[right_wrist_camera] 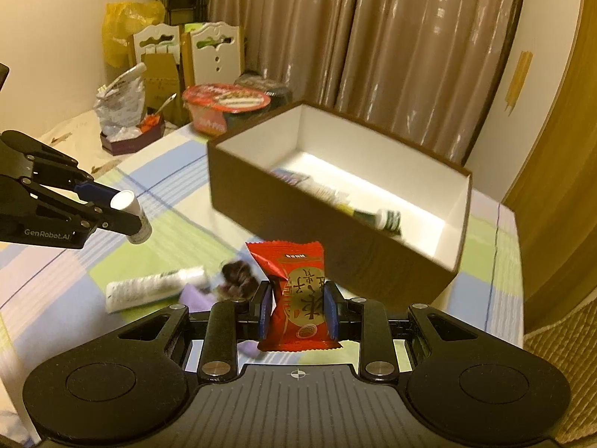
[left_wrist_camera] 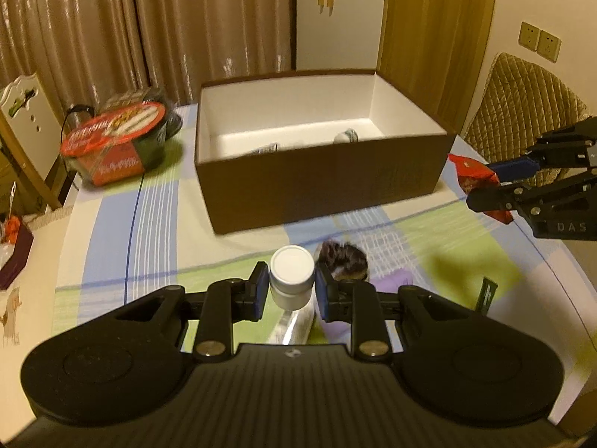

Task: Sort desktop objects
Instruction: 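Lift and carry the candy packet with the right tool while the left tool carries the bottle to the box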

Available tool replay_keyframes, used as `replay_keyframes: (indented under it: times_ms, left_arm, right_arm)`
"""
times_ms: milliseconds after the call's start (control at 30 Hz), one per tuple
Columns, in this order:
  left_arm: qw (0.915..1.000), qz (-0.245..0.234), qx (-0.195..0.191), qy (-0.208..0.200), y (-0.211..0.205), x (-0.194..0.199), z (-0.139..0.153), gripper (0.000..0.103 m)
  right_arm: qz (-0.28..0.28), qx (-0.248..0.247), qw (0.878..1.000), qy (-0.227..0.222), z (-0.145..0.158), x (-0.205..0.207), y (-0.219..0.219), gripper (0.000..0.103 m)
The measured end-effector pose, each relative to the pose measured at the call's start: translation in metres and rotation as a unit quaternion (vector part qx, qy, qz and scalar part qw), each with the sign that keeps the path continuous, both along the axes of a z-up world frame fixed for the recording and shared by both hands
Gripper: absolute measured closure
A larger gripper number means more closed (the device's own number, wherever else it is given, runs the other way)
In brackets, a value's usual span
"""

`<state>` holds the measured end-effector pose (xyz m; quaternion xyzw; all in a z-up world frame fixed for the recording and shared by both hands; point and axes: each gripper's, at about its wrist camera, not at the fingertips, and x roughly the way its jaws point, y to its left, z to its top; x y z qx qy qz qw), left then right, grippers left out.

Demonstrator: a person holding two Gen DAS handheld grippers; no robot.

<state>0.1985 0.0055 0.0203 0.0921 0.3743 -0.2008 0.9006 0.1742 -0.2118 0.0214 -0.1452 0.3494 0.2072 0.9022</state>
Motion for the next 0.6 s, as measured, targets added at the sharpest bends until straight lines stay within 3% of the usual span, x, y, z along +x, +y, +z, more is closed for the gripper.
replay_keyframes:
  times_ms: [367,600]
  left_arm:
    - [0.9988,-0.013,0.005,-0.047,-0.03,0.084,0.04,0.081]
    - [0.9986,-0.02,0.02,-0.045,-0.06,0.152,0.032,0.081]
  right_arm:
    - [-0.018,0.03,0.999,-0.024,0.032,0.092,-0.024,0.075]
    - [-0.027,0.028,0.999,0.022,0.007,0.183,-0.023,0.075]
